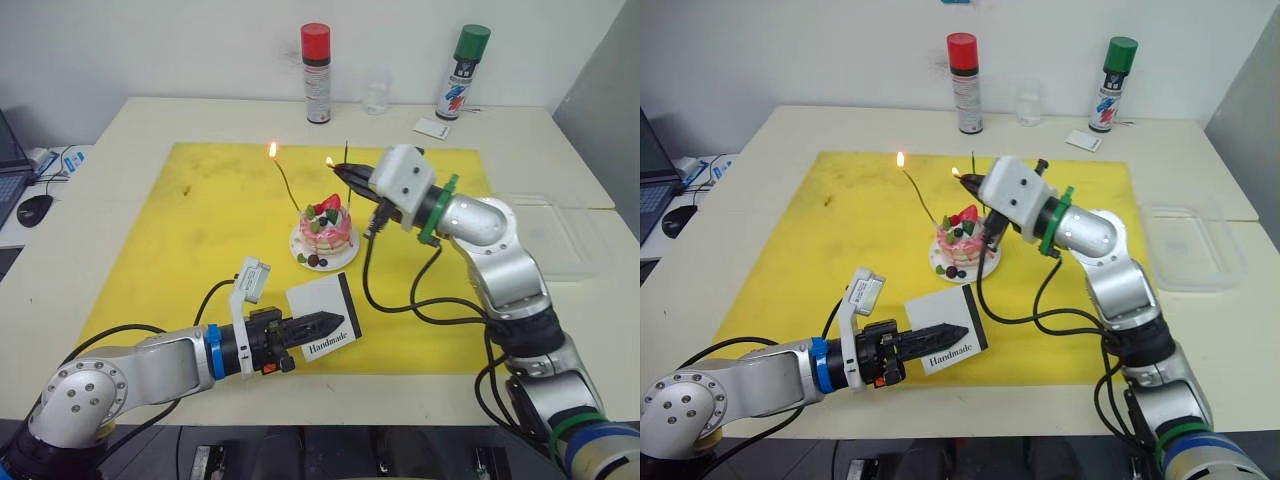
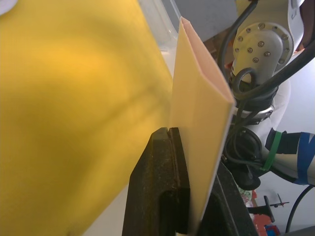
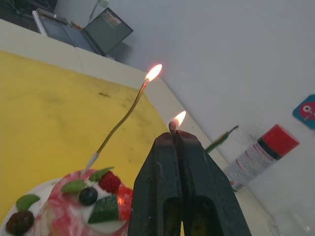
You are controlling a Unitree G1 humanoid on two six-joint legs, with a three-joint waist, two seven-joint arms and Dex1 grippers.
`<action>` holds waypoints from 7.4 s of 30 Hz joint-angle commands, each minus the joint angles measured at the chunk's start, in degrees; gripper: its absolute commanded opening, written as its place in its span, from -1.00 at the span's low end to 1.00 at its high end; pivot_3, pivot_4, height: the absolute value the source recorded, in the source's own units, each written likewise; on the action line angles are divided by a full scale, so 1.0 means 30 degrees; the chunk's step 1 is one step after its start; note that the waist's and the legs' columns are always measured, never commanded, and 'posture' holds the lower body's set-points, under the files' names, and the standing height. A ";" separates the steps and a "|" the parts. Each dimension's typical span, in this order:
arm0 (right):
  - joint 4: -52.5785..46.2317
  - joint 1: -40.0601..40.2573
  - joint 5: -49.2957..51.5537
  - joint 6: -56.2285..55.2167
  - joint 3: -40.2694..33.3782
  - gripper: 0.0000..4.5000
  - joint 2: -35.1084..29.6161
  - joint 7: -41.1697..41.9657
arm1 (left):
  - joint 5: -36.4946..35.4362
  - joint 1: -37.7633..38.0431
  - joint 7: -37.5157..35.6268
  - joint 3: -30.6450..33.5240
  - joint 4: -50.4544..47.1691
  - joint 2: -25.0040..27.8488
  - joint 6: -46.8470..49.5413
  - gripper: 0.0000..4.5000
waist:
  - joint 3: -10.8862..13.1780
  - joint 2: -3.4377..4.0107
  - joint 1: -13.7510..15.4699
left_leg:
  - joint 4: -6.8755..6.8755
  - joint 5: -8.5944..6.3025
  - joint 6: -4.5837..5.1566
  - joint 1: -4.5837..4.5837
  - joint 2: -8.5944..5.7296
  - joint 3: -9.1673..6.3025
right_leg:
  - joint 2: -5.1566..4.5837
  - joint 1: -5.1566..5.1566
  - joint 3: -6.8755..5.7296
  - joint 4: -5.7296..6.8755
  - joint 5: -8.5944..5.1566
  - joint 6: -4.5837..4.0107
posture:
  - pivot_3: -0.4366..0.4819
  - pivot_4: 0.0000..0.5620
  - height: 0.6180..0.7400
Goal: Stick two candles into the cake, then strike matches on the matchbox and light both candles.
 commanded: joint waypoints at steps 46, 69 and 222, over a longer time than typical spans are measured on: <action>0.7825 0.0429 0.1231 0.4646 -0.8446 0.99 -0.3305 -0.9239 | 0.1280 -0.1322 -0.1302 -0.1004 0.0894 -0.1483 0.0639 -1.00 | -0.0001 0.0004 -0.0149 | 0.0012 0.0006 0.0008 0.0016 -0.0011 0.0049 | 0.0007 -0.0007 0.0056 0.0027 0.0002 0.0002 | -0.05 -0.47 1.00; 1.2116 -0.0228 0.1380 0.0707 -0.3891 0.47 0.3578 -0.7799 | -0.0008 -0.0371 0.0018 -0.0219 -0.0170 -0.0395 0.0044 -1.00 | -0.0001 0.0005 -0.0384 | 0.0015 0.0007 0.0006 0.0017 -0.0003 0.0029 | 0.0008 -0.0005 0.0032 0.0040 0.0003 0.0002 | -0.05 -0.47 1.00; -0.0237 0.2660 0.6197 0.5595 -0.1364 -0.98 -0.6322 0.6809 | 0.1441 0.1629 -0.1454 0.2535 0.1379 0.0395 0.0950 -1.00 | 0.0000 0.0004 -0.0101 | 0.0199 0.0003 0.0007 0.0027 -0.0002 -0.0013 | 0.0009 0.0101 0.0009 0.0036 0.0012 0.0029 | -0.05 -0.47 1.00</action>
